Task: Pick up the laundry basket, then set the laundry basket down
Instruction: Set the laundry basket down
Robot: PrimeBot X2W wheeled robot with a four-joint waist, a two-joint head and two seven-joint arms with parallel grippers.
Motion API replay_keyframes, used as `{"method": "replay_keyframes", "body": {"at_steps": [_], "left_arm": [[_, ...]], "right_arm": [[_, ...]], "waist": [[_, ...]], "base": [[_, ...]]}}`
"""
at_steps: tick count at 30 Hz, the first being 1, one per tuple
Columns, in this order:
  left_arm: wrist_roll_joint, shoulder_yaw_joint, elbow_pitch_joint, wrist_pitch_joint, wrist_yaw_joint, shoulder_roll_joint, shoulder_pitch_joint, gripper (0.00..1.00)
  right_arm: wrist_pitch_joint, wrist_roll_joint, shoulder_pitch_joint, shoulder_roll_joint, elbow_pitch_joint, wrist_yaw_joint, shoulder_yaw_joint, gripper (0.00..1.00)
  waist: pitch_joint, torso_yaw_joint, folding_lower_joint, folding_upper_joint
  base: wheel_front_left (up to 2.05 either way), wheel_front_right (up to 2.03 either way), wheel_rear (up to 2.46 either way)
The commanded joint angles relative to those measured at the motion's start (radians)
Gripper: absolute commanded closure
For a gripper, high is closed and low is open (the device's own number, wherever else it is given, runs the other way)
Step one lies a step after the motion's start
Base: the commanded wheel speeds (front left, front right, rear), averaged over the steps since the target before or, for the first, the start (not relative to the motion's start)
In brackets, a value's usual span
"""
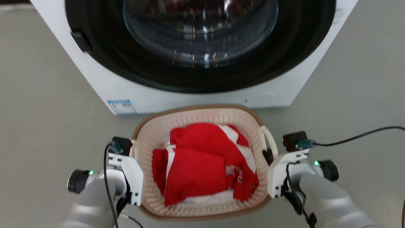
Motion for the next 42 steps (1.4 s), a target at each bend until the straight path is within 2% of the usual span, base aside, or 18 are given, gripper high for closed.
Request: {"method": "replay_keyframes", "body": {"at_steps": [1, 13, 25, 42], "left_arm": [[0.016, 0.016, -0.004, -0.015, 0.012, 0.039, -0.050, 1.00], [0.015, 0.032, -0.004, -0.113, 0.032, 0.073, -0.177, 1.00], [0.016, 0.040, -0.004, -0.221, 0.045, 0.089, -0.246, 1.00], [0.012, 0.042, -0.002, -0.272, 0.049, 0.093, -0.304, 1.00]], "right_arm": [[-0.035, -0.012, -0.031, 0.007, -0.023, 0.009, 0.014, 1.00], [-0.115, -0.029, -0.145, 0.007, -0.018, 0.009, 0.046, 1.00], [-0.154, -0.042, -0.198, 0.007, -0.010, 0.009, 0.038, 1.00], [-0.156, -0.223, -0.238, -0.002, -0.044, 0.009, -0.167, 1.00]], "waist": [[0.098, -0.003, 0.0000, 0.0000], [0.341, -0.024, 0.0000, 0.0000], [0.455, -0.032, 0.0000, 0.0000], [0.553, -0.015, 0.0000, 0.0000]], "base": [[0.00, 0.00, 0.00], [0.00, 0.00, 0.00], [0.00, 0.00, 0.00], [0.00, 0.00, 0.00]]}}
